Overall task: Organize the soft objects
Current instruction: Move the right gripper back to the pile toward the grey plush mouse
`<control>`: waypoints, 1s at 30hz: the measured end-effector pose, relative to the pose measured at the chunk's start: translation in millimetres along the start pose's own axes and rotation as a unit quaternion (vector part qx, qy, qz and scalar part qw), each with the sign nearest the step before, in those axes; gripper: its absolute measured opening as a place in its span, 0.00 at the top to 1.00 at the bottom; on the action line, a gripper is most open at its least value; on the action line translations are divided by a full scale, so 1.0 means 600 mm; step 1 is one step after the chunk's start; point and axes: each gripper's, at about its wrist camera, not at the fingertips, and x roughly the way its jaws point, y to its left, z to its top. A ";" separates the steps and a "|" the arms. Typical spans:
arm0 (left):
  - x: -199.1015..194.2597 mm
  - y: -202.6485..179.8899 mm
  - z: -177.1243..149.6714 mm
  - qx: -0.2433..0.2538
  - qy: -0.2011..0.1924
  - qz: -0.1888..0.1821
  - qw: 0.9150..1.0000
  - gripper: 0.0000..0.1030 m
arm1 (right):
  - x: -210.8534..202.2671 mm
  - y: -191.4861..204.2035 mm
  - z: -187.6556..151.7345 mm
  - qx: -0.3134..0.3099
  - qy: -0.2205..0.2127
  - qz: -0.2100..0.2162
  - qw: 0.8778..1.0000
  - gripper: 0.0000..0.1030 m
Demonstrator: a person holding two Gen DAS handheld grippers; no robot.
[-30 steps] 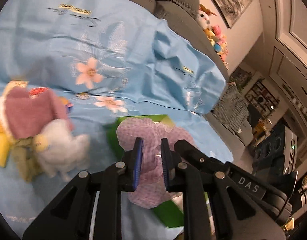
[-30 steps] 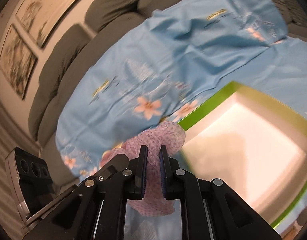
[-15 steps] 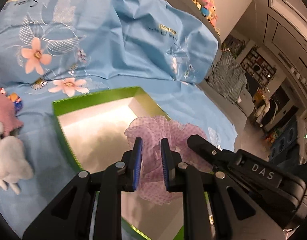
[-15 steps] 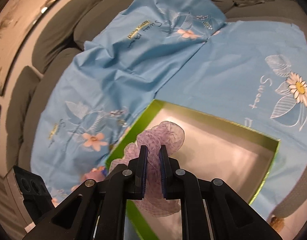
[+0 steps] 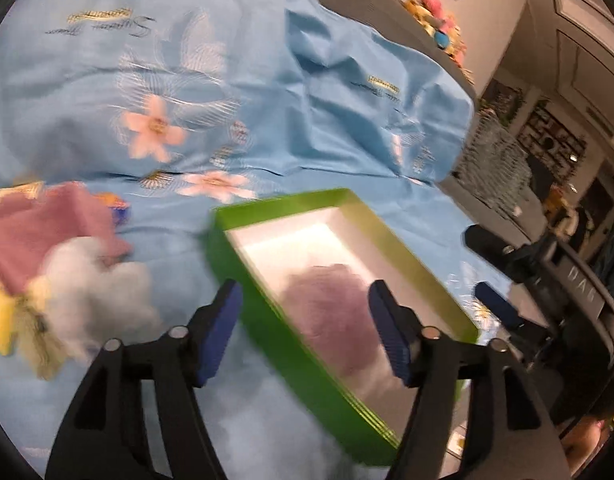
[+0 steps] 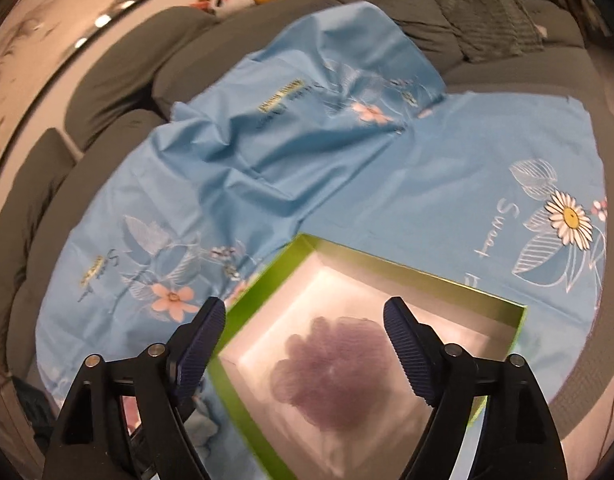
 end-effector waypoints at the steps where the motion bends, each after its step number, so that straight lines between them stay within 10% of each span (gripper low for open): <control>1: -0.011 0.009 -0.002 -0.001 -0.006 0.010 1.000 0.26 | 0.000 0.008 -0.003 -0.006 0.001 0.001 1.000 0.16; 7: -0.096 0.088 -0.015 -0.016 -0.036 0.087 0.995 0.21 | 0.006 0.055 -0.024 -0.039 0.026 0.030 0.998 0.15; 17: -0.218 0.266 -0.090 -0.083 -0.056 0.255 0.962 0.20 | 0.025 0.150 -0.083 -0.109 0.068 0.093 0.987 0.05; 30: -0.233 0.394 -0.160 -0.189 -0.030 0.276 0.942 0.20 | 0.154 0.300 -0.233 -0.219 0.204 0.112 0.948 0.05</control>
